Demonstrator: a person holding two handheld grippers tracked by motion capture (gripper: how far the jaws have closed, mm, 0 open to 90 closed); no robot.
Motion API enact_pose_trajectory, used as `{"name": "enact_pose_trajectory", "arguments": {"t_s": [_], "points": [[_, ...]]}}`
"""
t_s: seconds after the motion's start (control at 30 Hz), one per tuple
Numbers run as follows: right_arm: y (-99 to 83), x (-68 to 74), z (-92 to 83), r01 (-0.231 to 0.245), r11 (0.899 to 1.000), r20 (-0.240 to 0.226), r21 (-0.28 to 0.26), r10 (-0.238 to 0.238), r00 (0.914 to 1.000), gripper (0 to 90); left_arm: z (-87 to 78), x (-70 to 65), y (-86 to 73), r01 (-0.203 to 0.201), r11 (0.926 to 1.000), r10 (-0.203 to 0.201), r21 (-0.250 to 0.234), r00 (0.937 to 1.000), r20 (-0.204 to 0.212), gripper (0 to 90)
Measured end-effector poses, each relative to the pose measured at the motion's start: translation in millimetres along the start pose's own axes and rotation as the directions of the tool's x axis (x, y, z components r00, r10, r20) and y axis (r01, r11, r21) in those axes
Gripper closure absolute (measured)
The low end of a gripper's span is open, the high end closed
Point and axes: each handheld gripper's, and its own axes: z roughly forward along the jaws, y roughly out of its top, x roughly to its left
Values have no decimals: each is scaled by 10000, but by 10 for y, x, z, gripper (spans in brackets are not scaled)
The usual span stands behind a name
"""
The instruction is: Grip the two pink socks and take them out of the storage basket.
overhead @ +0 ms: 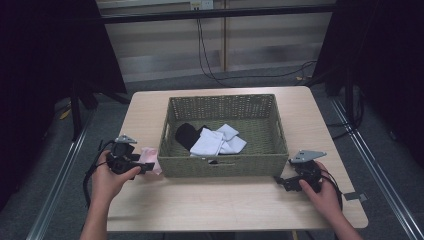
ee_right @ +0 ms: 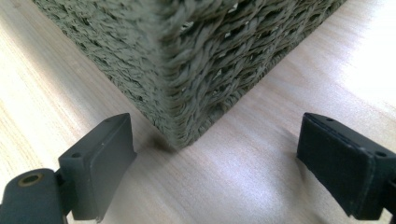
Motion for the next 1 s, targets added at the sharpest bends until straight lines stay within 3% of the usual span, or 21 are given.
{"name": "enact_pose_trajectory", "arguments": {"t_s": [0.07,0.27,0.33,0.57,0.67,0.8,0.87,0.9,1.0], "points": [[0,0,0,-1,10000,1,0,1,10000,102,13,-20,-53,37,10000,-37,-82,10000,-36,309],[0,1,0,-4,10000,2,0,4,10000,102,116,-63,-203,-373,9993,374,63,9993,-88,287],[0,1,0,-1,10000,2,-2,1,10000,102,186,-90,-284,-442,9989,440,139,9990,101,276],[0,1,0,-4,10000,3,0,4,10000,102,308,-132,-455,-383,9993,383,-15,9993,-4,263],[0,1,0,-3,10000,3,-1,3,10000,102,361,-166,-493,-587,9982,590,105,9979,-261,253],[0,1,0,-5,10000,1,-1,5,10000,102,428,-219,-508,-924,9951,934,344,9952,-288,228],[0,1,0,-4,10000,2,-1,4,10000,102,441,-224,-507,-1027,9936,1042,477,9941,-296,225],[0,0,-1,2,10000,-3,2,-2,10000,102,459,-236,-513,-858,9956,870,387,9957,-311,221],[0,0,0,0,10000,-3,-1,0,10000,102,470,-240,-516,-1056,9926,1079,604,9934,-376,218]]}}
